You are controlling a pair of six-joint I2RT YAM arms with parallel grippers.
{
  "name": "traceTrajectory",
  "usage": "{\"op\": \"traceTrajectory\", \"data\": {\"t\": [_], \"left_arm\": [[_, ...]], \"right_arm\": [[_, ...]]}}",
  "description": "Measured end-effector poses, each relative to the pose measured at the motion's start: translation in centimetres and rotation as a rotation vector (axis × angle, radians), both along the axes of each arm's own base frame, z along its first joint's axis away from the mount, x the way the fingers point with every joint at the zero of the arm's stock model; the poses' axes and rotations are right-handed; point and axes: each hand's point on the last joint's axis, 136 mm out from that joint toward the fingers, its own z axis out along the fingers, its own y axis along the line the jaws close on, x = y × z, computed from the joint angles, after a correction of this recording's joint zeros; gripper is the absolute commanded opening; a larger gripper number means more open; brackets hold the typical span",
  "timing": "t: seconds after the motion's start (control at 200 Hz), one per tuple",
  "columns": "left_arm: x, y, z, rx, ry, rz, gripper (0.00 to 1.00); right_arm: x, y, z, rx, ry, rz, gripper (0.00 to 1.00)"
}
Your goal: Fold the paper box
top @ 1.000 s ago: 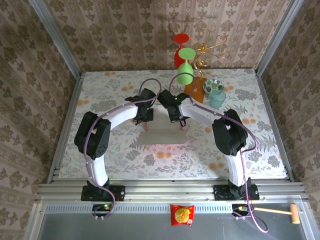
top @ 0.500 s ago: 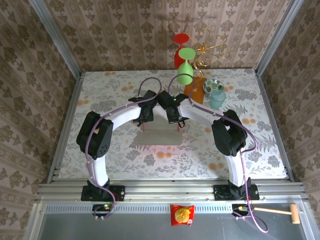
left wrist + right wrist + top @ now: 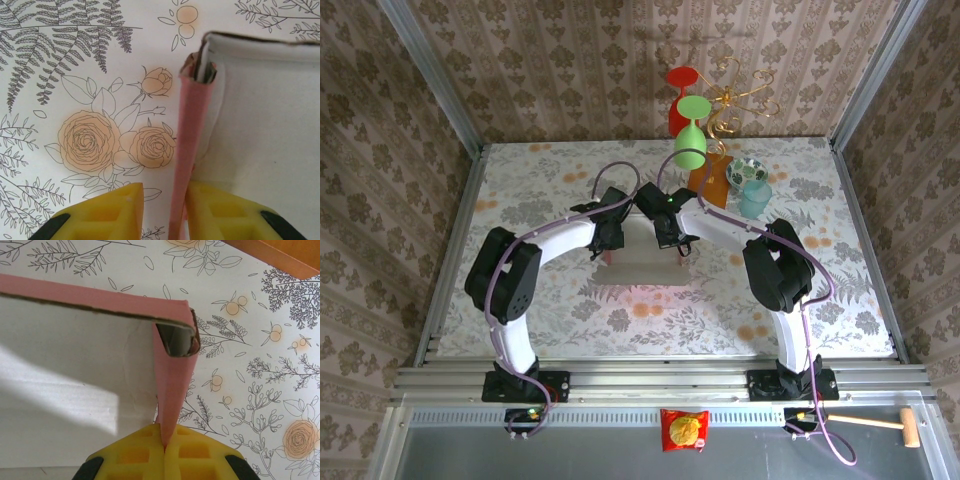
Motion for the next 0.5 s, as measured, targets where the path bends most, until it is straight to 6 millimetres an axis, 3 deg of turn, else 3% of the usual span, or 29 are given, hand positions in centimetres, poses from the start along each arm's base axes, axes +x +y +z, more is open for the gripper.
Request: {"op": "traceTrajectory", "data": {"t": [0.205, 0.24, 0.35, 0.5], "left_arm": [[-0.06, -0.16, -0.11, -0.016, 0.006, -0.003, 0.28], [-0.07, -0.17, -0.12, -0.016, 0.007, -0.003, 0.24], [-0.10, -0.55, -0.11, -0.033, 0.009, -0.010, 0.00], [-0.38, -0.62, -0.05, -0.015, 0.008, -0.009, 0.00]], "right_arm": [[-0.03, -0.03, -0.04, -0.002, 0.001, 0.002, 0.00], [-0.07, -0.06, -0.10, -0.003, 0.003, 0.002, 0.00], [-0.17, -0.12, -0.30, -0.004, 0.006, 0.002, 0.00], [-0.09, -0.06, -0.25, 0.001, -0.001, 0.002, 0.00]]}}
